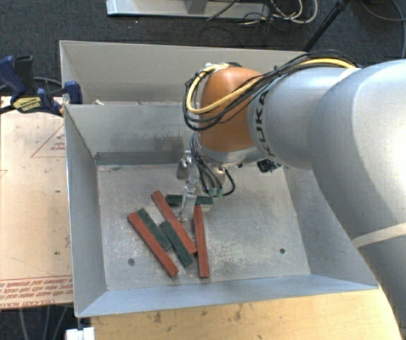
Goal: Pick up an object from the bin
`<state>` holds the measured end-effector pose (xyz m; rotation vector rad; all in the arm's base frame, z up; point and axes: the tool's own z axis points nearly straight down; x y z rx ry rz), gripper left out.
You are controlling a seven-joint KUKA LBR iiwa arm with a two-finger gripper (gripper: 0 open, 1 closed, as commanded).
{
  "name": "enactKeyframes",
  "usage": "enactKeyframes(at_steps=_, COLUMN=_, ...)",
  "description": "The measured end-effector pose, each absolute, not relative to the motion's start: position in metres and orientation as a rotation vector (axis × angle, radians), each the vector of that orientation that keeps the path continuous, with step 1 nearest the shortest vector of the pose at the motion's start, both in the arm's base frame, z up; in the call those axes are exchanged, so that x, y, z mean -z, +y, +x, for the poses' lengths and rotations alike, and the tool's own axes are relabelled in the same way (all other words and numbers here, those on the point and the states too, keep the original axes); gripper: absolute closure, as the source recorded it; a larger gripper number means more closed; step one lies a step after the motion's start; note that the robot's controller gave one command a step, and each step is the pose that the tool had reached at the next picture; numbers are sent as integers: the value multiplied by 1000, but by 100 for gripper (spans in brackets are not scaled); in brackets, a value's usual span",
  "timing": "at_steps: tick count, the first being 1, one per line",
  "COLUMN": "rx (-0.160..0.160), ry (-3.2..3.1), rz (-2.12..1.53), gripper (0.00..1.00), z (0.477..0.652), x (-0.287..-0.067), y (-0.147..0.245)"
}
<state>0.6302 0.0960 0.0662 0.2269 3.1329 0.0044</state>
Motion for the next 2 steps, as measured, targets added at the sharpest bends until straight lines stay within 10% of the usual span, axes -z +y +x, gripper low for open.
enactKeyframes(at_steps=1, rx=-4, ry=3129, rz=235, gripper=100, z=632, x=-71, y=93)
enactKeyframes(at_steps=2, rx=-4, ry=3116, rz=295, gripper=100, z=621, x=-231, y=78)
